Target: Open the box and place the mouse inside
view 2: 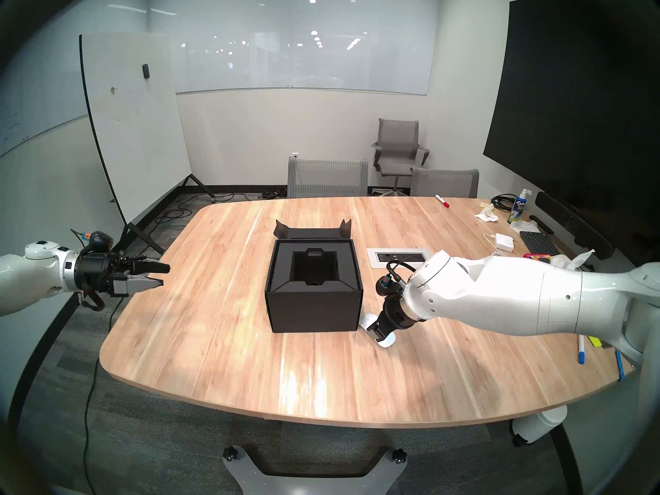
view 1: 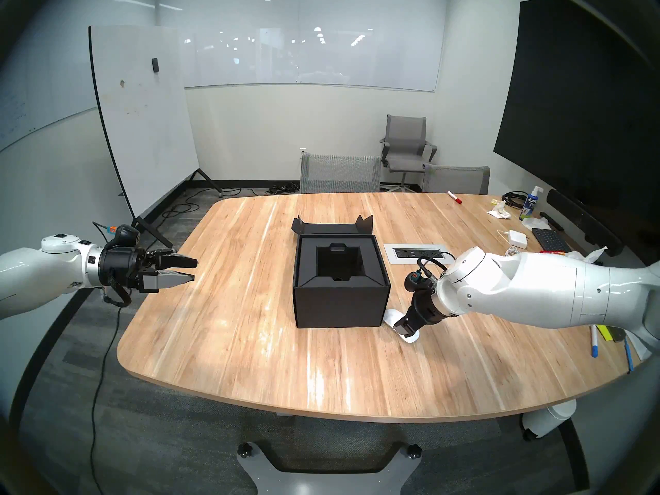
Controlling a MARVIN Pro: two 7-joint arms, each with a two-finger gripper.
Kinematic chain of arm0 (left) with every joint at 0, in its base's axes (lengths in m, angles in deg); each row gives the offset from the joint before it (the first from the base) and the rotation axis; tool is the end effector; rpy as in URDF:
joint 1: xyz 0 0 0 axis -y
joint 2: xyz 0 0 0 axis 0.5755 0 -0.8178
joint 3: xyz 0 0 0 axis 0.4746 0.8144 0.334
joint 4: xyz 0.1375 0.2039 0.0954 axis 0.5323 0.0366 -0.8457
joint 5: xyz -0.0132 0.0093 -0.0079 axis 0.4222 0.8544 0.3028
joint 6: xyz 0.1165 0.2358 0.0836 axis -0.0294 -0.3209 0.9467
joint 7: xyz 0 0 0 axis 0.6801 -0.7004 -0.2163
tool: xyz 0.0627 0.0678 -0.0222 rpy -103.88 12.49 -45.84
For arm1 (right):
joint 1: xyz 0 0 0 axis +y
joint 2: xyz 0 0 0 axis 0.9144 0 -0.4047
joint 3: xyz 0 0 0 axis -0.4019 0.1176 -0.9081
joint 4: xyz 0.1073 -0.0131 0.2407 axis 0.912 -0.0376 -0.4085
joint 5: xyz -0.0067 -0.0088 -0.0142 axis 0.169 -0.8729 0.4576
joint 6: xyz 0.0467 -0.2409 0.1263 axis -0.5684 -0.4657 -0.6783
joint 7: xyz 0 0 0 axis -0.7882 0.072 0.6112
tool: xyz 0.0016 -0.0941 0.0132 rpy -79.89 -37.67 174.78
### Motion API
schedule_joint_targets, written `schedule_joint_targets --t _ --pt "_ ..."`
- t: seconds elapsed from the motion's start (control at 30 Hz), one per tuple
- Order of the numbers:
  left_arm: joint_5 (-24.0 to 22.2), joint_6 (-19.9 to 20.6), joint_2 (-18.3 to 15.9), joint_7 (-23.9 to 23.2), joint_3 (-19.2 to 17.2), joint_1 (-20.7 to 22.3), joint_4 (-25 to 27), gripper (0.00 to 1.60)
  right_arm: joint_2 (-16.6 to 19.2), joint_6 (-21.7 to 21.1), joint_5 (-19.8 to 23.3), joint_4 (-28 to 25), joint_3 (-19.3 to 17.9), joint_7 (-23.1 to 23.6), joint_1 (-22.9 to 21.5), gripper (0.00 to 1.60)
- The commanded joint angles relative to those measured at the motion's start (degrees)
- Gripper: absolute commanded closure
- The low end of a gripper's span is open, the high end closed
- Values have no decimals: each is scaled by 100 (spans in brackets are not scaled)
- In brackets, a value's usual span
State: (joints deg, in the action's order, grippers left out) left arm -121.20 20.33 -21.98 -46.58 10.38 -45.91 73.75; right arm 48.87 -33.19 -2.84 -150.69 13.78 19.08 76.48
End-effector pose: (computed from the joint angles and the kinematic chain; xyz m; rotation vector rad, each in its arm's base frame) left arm 0.3543 0.2176 -0.1515 1.7641 -0.8569 1.0767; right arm 0.3934 -0.0216 -0.2297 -2.7212 -1.1931 -0.7715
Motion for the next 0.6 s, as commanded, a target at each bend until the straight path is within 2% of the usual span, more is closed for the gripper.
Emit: schedule_joint_targets --t 0.0,0.57 --pt "-48 6 14 1 -65 65 14 0 -58 93 40 60 -63 174 -24 0" --pt "-48 6 14 1 -66 65 14 0 -33 156 188 108 -56 220 78 0"
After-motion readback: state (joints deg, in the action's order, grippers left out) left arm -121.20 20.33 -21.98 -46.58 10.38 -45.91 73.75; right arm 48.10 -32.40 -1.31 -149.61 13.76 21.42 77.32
